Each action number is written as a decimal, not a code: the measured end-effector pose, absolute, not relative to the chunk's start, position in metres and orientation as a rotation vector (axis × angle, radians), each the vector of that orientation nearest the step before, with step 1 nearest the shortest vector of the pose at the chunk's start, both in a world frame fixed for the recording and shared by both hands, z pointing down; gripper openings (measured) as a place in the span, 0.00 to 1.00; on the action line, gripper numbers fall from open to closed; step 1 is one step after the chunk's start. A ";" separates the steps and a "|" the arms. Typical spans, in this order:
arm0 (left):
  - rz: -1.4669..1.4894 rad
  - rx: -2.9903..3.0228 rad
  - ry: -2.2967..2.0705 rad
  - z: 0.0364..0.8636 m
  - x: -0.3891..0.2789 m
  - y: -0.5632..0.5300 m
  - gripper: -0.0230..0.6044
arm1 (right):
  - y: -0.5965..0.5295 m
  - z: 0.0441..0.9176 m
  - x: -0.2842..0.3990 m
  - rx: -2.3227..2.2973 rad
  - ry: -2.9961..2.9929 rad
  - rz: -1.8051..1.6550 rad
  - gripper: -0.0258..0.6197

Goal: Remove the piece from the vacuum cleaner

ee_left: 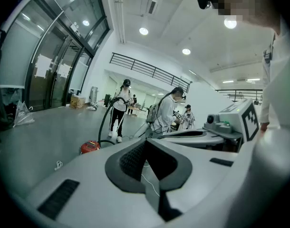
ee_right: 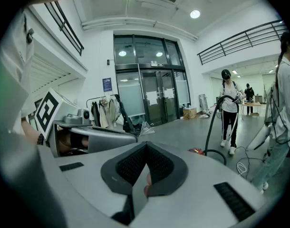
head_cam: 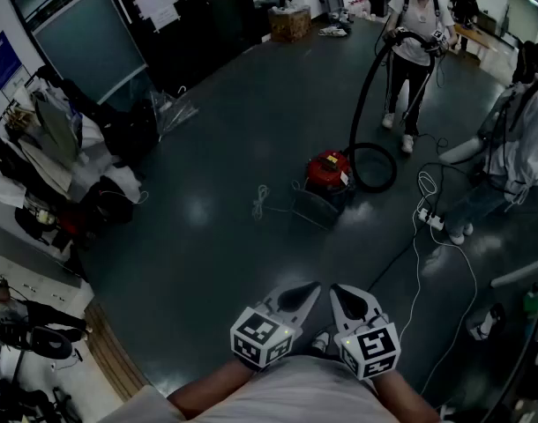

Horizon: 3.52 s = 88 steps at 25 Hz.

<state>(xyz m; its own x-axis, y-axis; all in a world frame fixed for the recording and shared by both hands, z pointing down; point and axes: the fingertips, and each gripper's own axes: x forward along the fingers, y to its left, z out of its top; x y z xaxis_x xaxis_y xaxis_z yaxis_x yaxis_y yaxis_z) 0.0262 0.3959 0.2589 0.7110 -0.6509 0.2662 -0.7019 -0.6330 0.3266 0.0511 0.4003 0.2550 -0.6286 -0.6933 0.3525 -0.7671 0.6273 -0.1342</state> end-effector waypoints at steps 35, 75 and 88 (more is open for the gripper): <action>0.263 2.538 -0.996 0.318 0.022 0.175 0.04 | 0.185 0.314 0.046 1.199 -2.563 0.505 0.06; 0.976 2.636 -0.579 0.777 0.024 -0.189 0.20 | -0.173 0.762 0.054 1.053 -2.226 0.656 0.11; 0.983 2.613 -0.559 0.924 0.021 -0.208 0.22 | -0.177 1.014 0.043 0.647 -2.007 0.315 0.27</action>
<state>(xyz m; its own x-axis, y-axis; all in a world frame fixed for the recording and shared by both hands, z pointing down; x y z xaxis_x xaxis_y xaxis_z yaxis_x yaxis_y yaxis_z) 0.0210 -0.2082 0.9242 0.6916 -0.2523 0.6768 -0.4527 -0.8816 0.1339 0.0435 -0.1772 1.0141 -0.3915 -0.3128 0.8654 -0.5631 0.8252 0.0435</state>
